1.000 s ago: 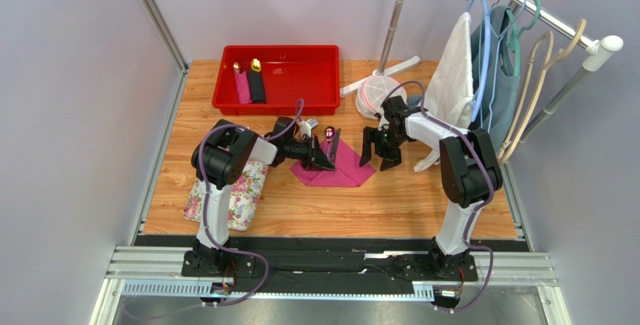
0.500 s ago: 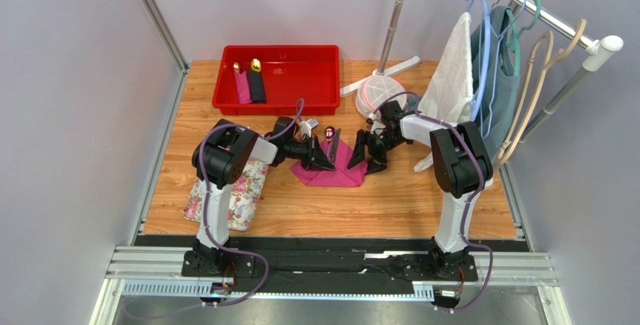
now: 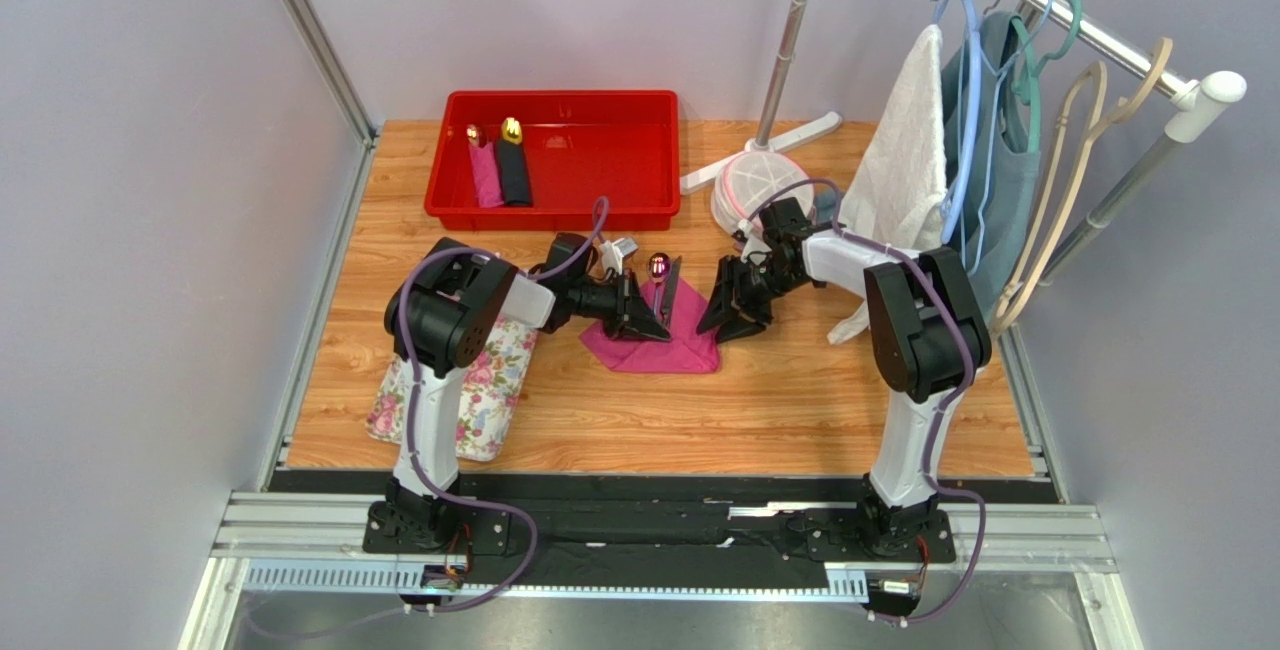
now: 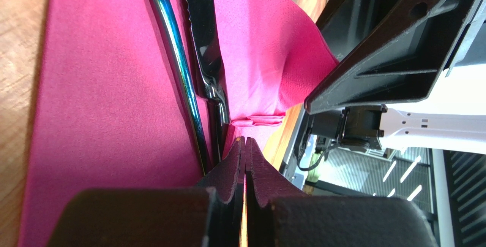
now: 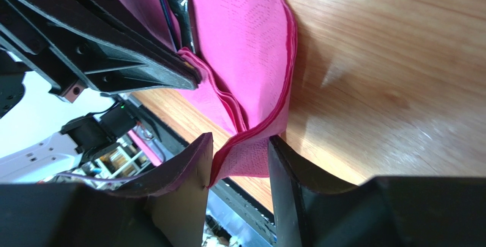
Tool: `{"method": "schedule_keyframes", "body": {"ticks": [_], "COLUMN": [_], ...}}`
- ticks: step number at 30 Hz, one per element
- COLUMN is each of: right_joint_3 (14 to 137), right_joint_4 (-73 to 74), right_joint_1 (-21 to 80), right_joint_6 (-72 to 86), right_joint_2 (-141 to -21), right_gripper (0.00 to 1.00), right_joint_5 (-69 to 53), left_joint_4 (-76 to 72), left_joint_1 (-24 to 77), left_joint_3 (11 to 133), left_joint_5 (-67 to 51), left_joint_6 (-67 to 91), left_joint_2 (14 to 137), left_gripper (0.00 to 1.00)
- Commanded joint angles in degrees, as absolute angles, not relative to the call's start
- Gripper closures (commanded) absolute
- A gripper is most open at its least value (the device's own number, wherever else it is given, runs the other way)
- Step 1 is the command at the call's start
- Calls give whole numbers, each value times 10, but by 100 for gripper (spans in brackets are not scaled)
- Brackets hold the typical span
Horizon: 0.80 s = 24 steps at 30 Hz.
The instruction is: Place the utensils on the paper napkin and roll it up
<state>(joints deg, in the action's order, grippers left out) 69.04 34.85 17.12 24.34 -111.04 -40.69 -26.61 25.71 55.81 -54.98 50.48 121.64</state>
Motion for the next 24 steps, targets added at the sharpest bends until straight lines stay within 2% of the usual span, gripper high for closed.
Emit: {"method": "schedule_keyframes", "body": {"ticks": [1, 3, 6, 10, 11, 24], "right_joint_3": [691, 691, 693, 702, 708, 754], "right_joint_4": [373, 380, 382, 362, 351, 328], "right_joint_1": [172, 174, 174, 175, 179, 250], "right_joint_6": [230, 228, 225, 226, 227, 272], "right_joint_2": [-1085, -1085, -1082, -1083, -1085, -1124], "right_gripper": [54, 54, 60, 95, 99, 100], "right_joint_5": [-358, -348, -347, -401, -409, -450], "left_joint_4": [-257, -254, -253, -256, -258, -256], "left_joint_1": [250, 249, 248, 247, 247, 243], "left_joint_3": [561, 562, 561, 559, 558, 561], "left_joint_5": [-525, -526, -526, -525, -525, -522], "left_joint_6": [480, 478, 477, 482, 481, 482], "left_joint_2": [1230, 1230, 1229, 1228, 1228, 1228], "left_gripper": [100, 100, 100, 100, 100, 100]}}
